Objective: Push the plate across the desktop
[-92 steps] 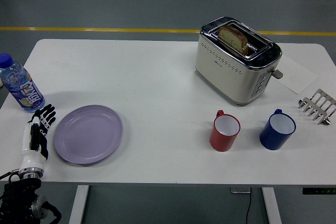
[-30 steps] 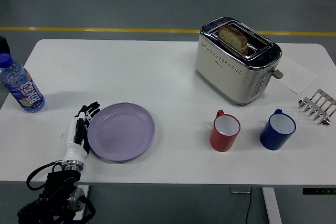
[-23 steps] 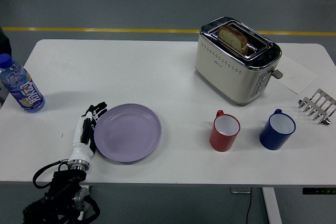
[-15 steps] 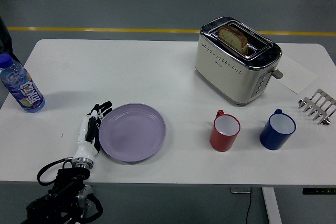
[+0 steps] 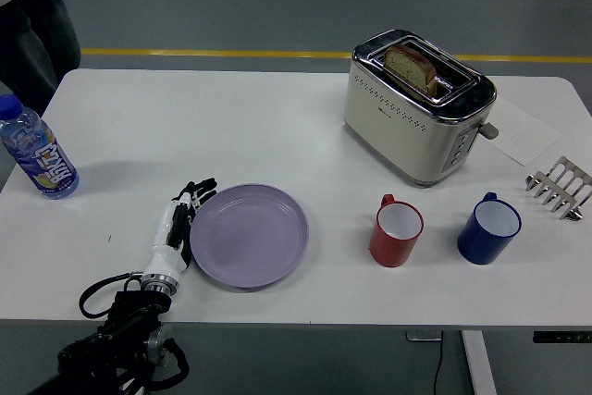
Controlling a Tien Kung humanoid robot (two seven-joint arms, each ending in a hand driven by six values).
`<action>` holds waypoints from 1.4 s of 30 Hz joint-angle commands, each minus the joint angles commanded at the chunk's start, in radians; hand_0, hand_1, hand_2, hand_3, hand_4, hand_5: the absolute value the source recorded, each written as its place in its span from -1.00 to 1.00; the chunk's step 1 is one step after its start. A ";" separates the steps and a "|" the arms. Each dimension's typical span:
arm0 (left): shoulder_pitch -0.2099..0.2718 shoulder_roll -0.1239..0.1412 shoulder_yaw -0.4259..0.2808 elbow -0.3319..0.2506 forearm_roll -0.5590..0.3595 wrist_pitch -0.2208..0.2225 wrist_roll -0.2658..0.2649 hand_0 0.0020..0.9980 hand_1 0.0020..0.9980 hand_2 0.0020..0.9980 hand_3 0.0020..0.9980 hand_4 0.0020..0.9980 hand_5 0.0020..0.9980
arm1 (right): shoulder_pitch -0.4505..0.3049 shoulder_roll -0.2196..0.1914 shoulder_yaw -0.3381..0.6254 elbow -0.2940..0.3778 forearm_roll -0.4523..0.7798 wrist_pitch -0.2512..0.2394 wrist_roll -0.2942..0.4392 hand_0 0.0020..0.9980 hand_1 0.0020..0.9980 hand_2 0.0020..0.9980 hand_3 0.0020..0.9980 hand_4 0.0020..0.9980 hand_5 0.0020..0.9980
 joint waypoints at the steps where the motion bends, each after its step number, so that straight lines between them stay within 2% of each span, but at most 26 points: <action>1: -0.002 0.000 0.004 0.000 -0.001 0.000 0.000 0.60 0.61 0.57 0.38 -0.13 1.00 | 0.000 0.000 0.000 0.000 0.000 0.000 0.000 0.31 0.30 0.41 0.23 -0.14 -0.43; 13: -0.039 0.000 0.093 0.004 -0.034 -0.001 0.000 0.60 0.61 0.57 0.37 -0.15 1.00 | -0.001 0.002 -0.006 0.001 0.004 0.001 0.000 0.31 0.30 0.41 0.22 -0.14 -0.42; 21: -0.054 0.000 0.114 0.008 -0.043 0.001 0.000 0.60 0.61 0.57 0.37 -0.15 1.00 | -0.002 0.003 -0.005 0.001 0.002 0.001 0.000 0.31 0.30 0.40 0.22 -0.14 -0.42; 37: -0.068 0.000 0.033 0.022 -0.002 0.010 0.000 0.60 0.61 0.57 0.36 -0.17 1.00 | 0.000 0.005 0.000 0.000 -0.008 0.000 -0.003 0.31 0.30 0.41 0.22 -0.15 -0.43; 42: -0.063 0.000 -0.048 -0.004 0.063 0.029 0.000 0.58 0.59 0.55 0.34 -0.17 1.00 | 0.004 -0.001 -0.010 -0.003 0.007 0.005 0.004 0.31 0.30 0.41 0.22 -0.15 -0.43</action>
